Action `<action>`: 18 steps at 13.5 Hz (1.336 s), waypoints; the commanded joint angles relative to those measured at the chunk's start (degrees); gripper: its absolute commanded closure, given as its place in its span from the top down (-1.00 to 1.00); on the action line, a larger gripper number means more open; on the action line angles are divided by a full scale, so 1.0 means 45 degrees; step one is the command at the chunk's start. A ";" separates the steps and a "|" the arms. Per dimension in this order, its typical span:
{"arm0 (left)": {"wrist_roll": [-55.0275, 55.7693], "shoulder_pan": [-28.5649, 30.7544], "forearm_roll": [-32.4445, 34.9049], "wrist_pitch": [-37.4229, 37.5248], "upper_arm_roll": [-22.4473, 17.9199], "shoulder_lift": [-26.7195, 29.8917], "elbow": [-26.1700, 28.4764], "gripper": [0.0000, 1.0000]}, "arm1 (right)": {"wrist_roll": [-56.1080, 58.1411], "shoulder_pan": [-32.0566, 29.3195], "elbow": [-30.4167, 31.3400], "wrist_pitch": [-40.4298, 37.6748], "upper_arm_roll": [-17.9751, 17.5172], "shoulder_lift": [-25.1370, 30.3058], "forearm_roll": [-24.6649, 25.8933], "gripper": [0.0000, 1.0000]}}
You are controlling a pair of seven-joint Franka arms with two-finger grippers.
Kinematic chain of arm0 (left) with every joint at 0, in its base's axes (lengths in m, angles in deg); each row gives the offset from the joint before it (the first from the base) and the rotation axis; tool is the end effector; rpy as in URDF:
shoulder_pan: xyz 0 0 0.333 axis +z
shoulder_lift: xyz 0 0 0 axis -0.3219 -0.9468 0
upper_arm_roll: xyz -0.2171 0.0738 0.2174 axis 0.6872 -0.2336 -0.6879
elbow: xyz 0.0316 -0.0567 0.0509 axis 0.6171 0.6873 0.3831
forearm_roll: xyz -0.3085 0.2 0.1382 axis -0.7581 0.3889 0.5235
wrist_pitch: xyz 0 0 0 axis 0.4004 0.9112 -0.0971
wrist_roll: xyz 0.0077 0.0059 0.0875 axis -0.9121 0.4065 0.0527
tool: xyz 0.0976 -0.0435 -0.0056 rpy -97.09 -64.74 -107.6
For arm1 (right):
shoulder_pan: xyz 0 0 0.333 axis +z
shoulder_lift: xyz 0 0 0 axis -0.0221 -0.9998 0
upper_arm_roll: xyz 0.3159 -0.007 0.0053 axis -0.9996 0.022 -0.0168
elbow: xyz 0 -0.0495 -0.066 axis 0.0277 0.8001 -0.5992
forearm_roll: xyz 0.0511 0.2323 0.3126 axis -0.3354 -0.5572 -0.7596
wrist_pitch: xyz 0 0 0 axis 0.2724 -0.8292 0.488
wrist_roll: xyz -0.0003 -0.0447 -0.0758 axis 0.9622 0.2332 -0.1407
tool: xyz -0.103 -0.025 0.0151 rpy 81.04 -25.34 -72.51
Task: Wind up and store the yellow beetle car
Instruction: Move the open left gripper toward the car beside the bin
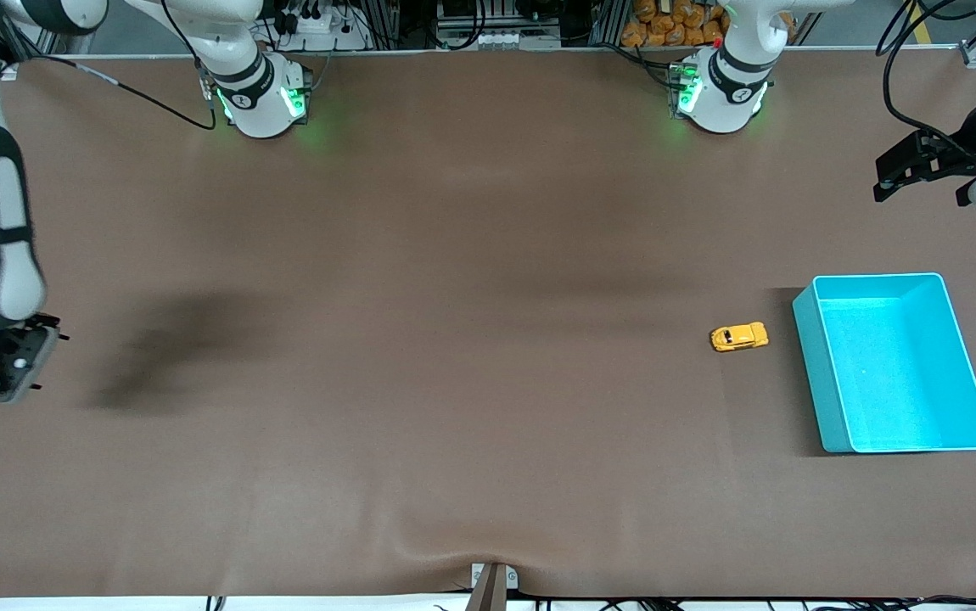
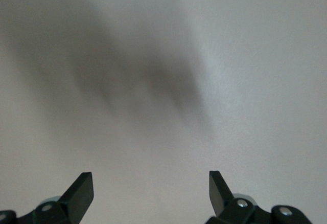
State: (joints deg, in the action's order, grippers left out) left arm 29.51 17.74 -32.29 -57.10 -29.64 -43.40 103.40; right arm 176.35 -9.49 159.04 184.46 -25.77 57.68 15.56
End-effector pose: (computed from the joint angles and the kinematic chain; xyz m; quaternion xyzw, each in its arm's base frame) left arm 0.5294 -0.0288 0.6496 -0.9992 0.0379 0.0073 0.0097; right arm 0.6451 -0.2347 0.3299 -0.8257 -0.5619 0.0460 0.0188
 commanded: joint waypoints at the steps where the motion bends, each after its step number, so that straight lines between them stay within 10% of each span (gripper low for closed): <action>1: -0.0093 0.0484 -0.0197 0.0003 -0.0024 -0.0519 -0.0246 1.00 | -0.0621 -0.0090 -0.2019 -0.2510 -0.0131 0.0248 -0.1335 1.00; 10: 0.0782 0.1286 -0.0900 0.0296 -0.0142 -0.2083 0.0240 1.00 | -0.9540 0.1413 -0.3647 -0.6184 -0.0073 0.2724 -0.1594 1.00; 18: 0.4844 0.1324 -0.0861 -0.4540 0.1030 -0.1656 0.5235 1.00 | -1.5678 0.1179 -0.5230 -0.8023 -0.0053 0.4015 -0.1535 1.00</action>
State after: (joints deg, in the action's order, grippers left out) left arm 47.21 23.28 -35.36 -71.76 -25.82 -53.61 120.37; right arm 113.01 -4.07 136.03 150.06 -25.59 74.33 9.07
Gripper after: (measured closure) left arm 0.000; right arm 0.000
